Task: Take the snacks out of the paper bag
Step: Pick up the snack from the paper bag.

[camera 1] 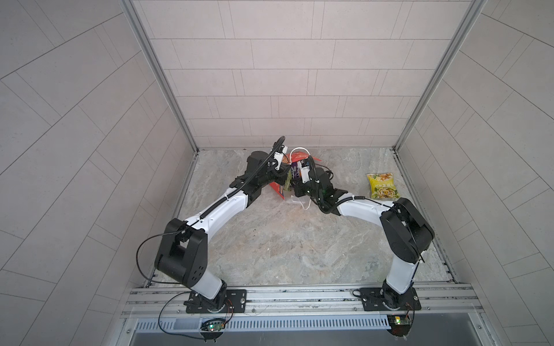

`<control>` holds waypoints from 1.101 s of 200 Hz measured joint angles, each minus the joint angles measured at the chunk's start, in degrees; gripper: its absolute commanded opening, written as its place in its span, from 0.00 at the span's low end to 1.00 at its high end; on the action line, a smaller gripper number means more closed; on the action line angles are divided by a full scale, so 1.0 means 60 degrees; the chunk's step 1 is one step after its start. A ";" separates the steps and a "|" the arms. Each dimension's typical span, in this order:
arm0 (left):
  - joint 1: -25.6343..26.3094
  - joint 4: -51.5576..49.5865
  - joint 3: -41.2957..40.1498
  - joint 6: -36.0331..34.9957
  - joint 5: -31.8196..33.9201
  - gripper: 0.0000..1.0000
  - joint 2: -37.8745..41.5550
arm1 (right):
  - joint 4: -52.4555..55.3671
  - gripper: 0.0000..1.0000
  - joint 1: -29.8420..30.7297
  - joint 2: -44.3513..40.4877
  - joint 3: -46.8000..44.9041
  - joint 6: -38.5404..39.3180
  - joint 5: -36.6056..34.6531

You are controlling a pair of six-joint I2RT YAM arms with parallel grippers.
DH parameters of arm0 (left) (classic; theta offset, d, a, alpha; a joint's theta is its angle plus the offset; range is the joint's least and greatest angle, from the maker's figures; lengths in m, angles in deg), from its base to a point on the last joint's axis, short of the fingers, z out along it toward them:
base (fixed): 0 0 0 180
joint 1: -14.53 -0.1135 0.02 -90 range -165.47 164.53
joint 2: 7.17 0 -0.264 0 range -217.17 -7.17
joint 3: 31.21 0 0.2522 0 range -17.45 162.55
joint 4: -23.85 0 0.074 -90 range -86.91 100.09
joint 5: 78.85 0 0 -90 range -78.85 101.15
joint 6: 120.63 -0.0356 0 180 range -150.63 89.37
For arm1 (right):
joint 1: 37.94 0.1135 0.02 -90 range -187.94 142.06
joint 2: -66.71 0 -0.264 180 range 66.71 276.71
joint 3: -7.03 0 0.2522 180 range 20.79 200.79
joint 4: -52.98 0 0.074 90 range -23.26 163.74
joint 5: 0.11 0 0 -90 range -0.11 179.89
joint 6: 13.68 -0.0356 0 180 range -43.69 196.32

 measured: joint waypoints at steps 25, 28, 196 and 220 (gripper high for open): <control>0.0004 0.0004 0.0000 0.0004 -0.0022 0.00 0.0000 | -0.0040 0.19 -0.0051 0.0390 0.0135 -0.0291 -0.0160; 0.0004 0.0004 0.0000 0.0004 -0.0025 0.00 0.0000 | -0.0040 0.20 -0.0051 0.0444 0.0168 -0.0321 -0.0178; 0.0000 0.0040 0.0000 0.0029 -0.0004 0.00 0.0000 | -0.0455 0.13 -0.0084 0.1963 0.1632 -0.1253 -0.0652; 0.0000 0.0047 0.0000 0.0029 -0.0004 0.00 0.0000 | -0.0466 0.06 -0.0080 0.1978 0.1636 -0.1297 -0.0619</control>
